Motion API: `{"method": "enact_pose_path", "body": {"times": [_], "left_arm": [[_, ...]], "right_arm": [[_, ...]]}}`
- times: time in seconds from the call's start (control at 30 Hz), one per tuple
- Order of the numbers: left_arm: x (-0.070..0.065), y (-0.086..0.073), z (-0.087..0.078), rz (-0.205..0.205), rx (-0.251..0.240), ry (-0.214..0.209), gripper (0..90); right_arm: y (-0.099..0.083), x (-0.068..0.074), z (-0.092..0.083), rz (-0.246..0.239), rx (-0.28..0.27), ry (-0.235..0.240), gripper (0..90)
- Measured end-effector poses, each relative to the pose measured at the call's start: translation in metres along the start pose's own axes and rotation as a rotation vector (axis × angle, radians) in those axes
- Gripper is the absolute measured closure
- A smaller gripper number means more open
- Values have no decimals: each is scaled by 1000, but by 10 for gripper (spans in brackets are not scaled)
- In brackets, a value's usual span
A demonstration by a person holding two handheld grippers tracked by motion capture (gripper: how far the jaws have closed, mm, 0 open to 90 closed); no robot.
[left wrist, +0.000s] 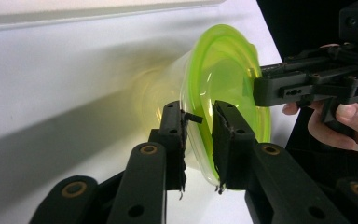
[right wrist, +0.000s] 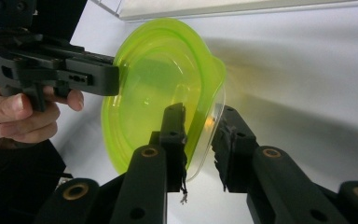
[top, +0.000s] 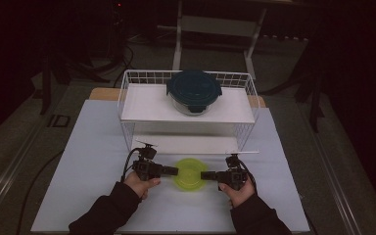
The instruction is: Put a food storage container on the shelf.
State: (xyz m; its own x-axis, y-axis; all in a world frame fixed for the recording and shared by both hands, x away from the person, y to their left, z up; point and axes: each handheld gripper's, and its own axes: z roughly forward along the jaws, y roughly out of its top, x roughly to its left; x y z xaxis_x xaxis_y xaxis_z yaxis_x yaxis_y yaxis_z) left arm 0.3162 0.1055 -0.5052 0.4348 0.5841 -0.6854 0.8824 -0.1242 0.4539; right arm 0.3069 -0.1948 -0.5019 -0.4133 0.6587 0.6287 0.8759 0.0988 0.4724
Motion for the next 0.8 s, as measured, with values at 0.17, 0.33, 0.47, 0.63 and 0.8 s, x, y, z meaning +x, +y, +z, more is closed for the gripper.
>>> {"method": "enact_pose_path", "body": {"times": [0.17, 0.33, 0.47, 0.63, 0.8], "left_arm": [[-6, -4, -3, -7, 18, -7, 773], [-14, -7, -6, 15, 17, 19, 804], [-17, -8, -8, 38, 8, 20, 805], [-26, -6, -15, 75, -12, 31, 804], [-35, -5, -24, 103, -32, 42, 804]], "right_arm": [[-3, 4, -3, 16, 2, 5, 782], [-6, 11, -7, -31, -23, -37, 804], [-7, 15, -10, -46, -31, -43, 805], [-6, 21, -16, -71, -48, -43, 806], [-3, 30, -21, -97, -67, -44, 806]]}}
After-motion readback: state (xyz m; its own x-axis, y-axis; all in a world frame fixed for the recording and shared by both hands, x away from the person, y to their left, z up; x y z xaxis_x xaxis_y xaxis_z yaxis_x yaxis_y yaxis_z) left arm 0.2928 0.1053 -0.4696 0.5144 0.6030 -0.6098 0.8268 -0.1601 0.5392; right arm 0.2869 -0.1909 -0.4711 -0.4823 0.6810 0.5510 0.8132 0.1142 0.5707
